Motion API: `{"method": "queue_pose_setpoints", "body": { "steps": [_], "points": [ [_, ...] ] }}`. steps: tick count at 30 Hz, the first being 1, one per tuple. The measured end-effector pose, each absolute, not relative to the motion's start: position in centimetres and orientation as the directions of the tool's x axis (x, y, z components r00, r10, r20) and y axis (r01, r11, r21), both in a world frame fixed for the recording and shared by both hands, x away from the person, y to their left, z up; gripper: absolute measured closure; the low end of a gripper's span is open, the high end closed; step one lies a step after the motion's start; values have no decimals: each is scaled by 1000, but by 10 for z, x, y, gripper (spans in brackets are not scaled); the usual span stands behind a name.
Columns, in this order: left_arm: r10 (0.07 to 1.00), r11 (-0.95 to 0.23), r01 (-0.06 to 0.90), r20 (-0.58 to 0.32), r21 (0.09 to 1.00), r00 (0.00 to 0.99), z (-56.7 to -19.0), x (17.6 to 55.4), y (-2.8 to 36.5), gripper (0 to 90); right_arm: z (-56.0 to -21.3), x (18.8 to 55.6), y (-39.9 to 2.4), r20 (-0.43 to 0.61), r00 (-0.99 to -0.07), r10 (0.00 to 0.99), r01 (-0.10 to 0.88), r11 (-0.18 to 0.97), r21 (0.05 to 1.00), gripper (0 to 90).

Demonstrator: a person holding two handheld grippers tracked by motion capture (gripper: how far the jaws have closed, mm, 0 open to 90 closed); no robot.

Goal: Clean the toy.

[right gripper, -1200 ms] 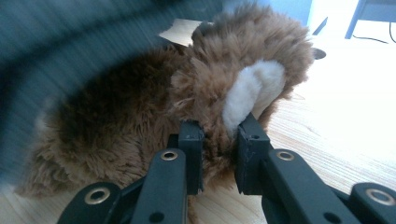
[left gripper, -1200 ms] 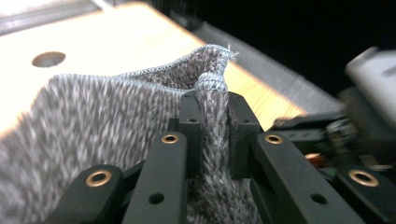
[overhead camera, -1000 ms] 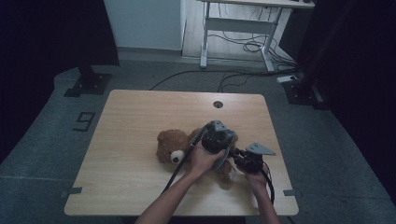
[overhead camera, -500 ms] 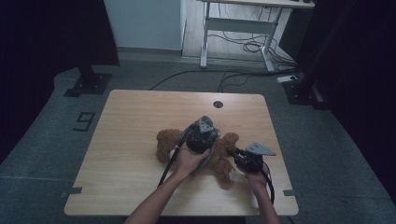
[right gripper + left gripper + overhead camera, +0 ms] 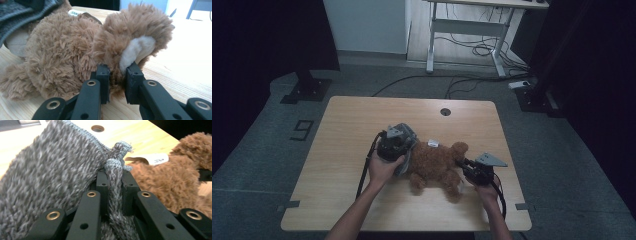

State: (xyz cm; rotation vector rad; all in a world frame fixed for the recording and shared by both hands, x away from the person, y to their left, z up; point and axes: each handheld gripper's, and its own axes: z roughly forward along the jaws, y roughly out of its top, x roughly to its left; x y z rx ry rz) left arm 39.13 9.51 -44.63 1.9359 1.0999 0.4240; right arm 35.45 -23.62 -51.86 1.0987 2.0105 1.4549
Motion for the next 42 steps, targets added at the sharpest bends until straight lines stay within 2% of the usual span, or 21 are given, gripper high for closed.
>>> {"method": "queue_pose_setpoints", "body": {
  "steps": [12, 17, 25, 28, 34, 37, 42],
  "points": [
    [884, -151, 575, -151, 804, 442, -445, 400, 155, 793, -521, 355, -238, 106, -603, 791, 346, 139, 928, 768],
    [874, -167, 566, -144, 808, 464, -445, 399, 149, 794, -521, 355, -238, 110, -602, 790, 347, 135, 928, 768],
    [809, -221, 492, -123, 842, 574, -423, 391, 100, 794, -522, 356, -239, 112, -600, 792, 347, 131, 929, 768],
    [763, -235, 461, -132, 856, 633, -412, 386, 71, 793, -522, 355, -239, 114, -599, 792, 348, 130, 929, 768],
    [690, -307, 378, -69, 873, 720, -396, 377, 10, 793, -522, 355, -239, 113, -603, 790, 347, 132, 928, 768],
    [669, -334, 380, -67, 862, 740, -398, 379, -14, 792, -521, 355, -239, 110, -605, 789, 345, 135, 929, 768],
    [650, -395, 425, -79, 815, 755, -425, 388, -46, 792, -521, 354, -239, 105, -604, 790, 339, 135, 931, 768]
  ]
}}
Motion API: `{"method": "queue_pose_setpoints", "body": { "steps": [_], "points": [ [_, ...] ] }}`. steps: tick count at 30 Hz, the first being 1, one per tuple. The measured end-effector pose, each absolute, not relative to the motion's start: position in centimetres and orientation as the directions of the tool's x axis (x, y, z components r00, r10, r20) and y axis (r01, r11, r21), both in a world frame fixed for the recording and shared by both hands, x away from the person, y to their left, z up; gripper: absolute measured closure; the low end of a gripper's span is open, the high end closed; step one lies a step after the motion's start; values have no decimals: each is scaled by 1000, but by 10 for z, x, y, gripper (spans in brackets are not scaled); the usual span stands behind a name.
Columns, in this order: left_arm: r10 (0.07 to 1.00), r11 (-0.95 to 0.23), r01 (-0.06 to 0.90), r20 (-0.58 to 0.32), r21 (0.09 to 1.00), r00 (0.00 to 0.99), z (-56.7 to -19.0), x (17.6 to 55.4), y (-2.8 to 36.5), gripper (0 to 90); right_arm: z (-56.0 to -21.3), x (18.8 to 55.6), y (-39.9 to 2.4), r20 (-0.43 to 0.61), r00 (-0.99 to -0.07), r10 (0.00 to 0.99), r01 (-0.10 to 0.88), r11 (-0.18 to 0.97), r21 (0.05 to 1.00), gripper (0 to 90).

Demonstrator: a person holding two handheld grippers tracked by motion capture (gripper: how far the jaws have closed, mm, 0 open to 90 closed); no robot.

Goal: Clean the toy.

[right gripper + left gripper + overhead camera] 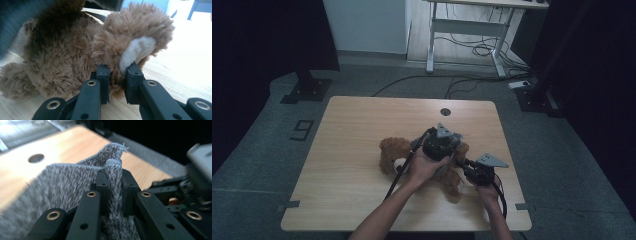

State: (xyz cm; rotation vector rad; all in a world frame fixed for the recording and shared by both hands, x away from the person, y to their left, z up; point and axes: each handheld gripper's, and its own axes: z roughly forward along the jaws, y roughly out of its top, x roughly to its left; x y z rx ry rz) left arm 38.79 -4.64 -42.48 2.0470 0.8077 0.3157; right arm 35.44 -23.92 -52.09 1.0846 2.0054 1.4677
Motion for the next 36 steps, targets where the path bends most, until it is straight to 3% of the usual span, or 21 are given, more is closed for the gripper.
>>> {"method": "queue_pose_setpoints", "body": {
  "steps": [7, 22, 26, 30, 36],
  "points": [
    [673, -410, 445, -65, 796, 737, -455, 391, -52, 793, -523, 355, -239, 97, -605, 790, 344, 149, 927, 768],
    [768, -357, 442, -11, 823, 640, -447, 394, 16, 792, -521, 354, -240, 88, -607, 790, 323, 144, 935, 768],
    [802, -311, 485, -48, 817, 595, -450, 400, 49, 793, -522, 354, -240, 95, -607, 789, 325, 138, 935, 768],
    [794, -231, 510, -142, 829, 591, -449, 400, 80, 794, -522, 354, -239, 93, -612, 786, 320, 138, 937, 768],
    [816, -213, 484, -118, 849, 566, -439, 394, 101, 793, -522, 353, -239, 92, -611, 786, 320, 139, 937, 768]
  ]
}}
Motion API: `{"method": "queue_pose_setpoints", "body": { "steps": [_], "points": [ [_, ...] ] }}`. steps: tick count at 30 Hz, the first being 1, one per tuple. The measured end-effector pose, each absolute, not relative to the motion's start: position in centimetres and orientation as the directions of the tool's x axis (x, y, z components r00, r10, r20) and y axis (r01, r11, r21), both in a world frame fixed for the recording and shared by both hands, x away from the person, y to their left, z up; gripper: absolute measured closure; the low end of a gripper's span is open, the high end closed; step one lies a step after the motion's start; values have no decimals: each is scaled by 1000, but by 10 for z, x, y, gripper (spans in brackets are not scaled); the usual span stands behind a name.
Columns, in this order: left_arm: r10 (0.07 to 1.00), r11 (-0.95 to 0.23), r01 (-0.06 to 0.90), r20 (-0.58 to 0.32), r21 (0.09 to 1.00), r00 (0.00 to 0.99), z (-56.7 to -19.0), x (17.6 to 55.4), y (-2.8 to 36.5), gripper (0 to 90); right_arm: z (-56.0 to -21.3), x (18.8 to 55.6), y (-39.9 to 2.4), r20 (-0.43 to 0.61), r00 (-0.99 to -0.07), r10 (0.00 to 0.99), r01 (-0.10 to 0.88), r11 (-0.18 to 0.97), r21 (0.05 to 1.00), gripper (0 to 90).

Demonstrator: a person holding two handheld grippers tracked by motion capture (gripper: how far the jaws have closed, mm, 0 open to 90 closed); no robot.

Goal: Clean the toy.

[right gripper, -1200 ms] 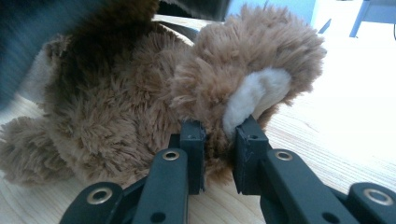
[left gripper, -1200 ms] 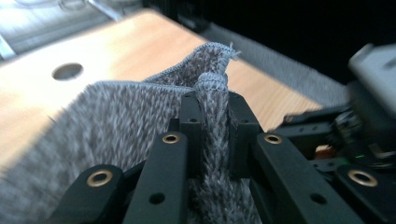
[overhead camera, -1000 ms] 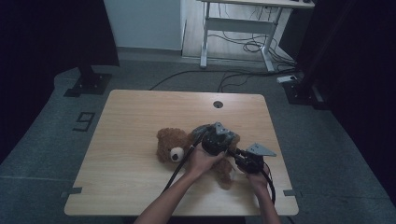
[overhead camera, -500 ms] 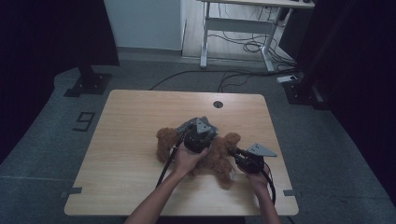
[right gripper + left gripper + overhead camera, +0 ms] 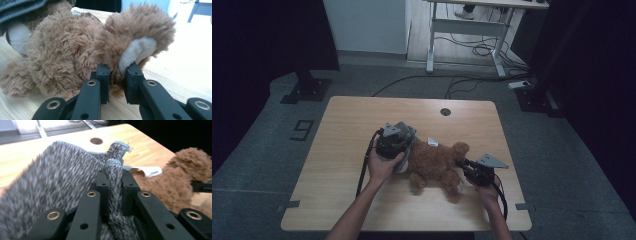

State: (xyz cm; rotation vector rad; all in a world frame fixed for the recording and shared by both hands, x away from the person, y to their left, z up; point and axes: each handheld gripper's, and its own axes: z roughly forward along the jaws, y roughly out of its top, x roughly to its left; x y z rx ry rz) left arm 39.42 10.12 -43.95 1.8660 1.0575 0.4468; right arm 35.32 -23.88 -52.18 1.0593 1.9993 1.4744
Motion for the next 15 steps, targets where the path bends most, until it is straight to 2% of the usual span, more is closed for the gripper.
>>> {"method": "queue_pose_setpoints", "body": {
  "steps": [5, 9, 13, 15],
  "points": [
    [865, -199, 505, -92, 840, 493, -446, 397, 130, 792, -522, 353, -239, 94, -611, 786, 322, 138, 937, 768],
    [880, -148, 543, -141, 827, 454, -462, 399, 153, 792, -522, 354, -238, 99, -613, 784, 322, 133, 937, 768],
    [910, -186, 559, -73, 808, 408, -465, 399, 164, 792, -523, 354, -238, 101, -609, 787, 329, 134, 935, 769],
    [911, -181, 575, -84, 798, 404, -468, 400, 169, 792, -523, 354, -239, 100, -609, 787, 330, 136, 934, 769]
  ]
}}
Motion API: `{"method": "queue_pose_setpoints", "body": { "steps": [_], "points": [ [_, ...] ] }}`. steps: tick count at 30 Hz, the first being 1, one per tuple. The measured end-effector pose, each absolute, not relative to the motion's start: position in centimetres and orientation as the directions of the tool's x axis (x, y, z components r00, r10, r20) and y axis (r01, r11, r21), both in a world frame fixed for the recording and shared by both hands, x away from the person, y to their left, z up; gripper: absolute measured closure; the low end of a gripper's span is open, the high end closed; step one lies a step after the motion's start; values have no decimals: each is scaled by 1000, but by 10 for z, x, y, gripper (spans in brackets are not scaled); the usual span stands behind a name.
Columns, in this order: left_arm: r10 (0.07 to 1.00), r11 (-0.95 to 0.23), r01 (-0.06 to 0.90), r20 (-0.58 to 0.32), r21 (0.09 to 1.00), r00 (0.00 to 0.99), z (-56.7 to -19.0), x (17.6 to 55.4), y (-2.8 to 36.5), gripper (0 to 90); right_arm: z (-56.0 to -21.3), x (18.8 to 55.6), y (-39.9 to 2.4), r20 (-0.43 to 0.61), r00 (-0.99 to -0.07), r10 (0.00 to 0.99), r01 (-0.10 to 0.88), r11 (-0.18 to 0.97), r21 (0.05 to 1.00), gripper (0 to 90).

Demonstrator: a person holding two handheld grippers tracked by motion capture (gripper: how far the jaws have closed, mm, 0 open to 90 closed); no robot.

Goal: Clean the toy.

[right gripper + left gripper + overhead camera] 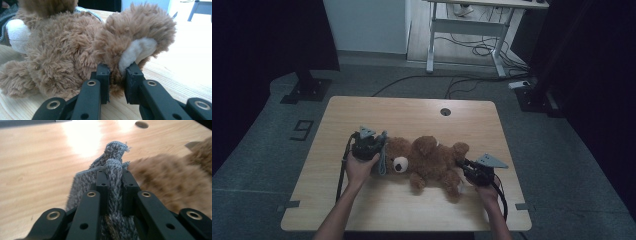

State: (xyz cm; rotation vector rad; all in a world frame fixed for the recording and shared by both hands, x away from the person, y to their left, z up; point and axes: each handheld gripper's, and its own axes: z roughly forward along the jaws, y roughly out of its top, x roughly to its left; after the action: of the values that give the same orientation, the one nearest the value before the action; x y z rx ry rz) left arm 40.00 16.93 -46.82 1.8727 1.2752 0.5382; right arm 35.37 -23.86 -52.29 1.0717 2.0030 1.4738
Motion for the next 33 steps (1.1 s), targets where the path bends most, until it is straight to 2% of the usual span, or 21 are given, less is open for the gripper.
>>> {"method": "queue_pose_setpoints", "body": {
  "steps": [4, 8, 15, 19, 22, 25, 29, 33],
  "points": [
    [906, -171, 577, -103, 798, 410, -464, 398, 173, 792, -524, 355, -238, 104, -610, 785, 332, 134, 934, 769],
    [883, -191, 521, -86, 832, 462, -440, 393, 152, 793, -525, 356, -238, 110, -609, 786, 333, 127, 934, 769],
    [783, -246, 406, -67, 880, 619, -392, 386, 73, 792, -524, 355, -238, 107, -613, 783, 329, 130, 935, 769],
    [714, -285, 375, -65, 882, 697, -379, 385, 22, 792, -523, 356, -239, 106, -617, 780, 328, 132, 935, 769],
    [679, -353, 366, -33, 861, 733, -386, 384, -17, 791, -523, 355, -239, 106, -618, 779, 328, 133, 935, 769],
    [671, -405, 399, -28, 823, 741, -406, 388, -46, 791, -523, 355, -239, 102, -616, 781, 324, 132, 937, 769],
    [679, -456, 451, -27, 767, 733, -437, 396, -58, 791, -522, 354, -240, 99, -616, 782, 321, 134, 938, 769],
    [696, -435, 474, -49, 766, 717, -451, 399, -47, 793, -523, 355, -240, 91, -616, 783, 323, 145, 935, 769]
  ]
}}
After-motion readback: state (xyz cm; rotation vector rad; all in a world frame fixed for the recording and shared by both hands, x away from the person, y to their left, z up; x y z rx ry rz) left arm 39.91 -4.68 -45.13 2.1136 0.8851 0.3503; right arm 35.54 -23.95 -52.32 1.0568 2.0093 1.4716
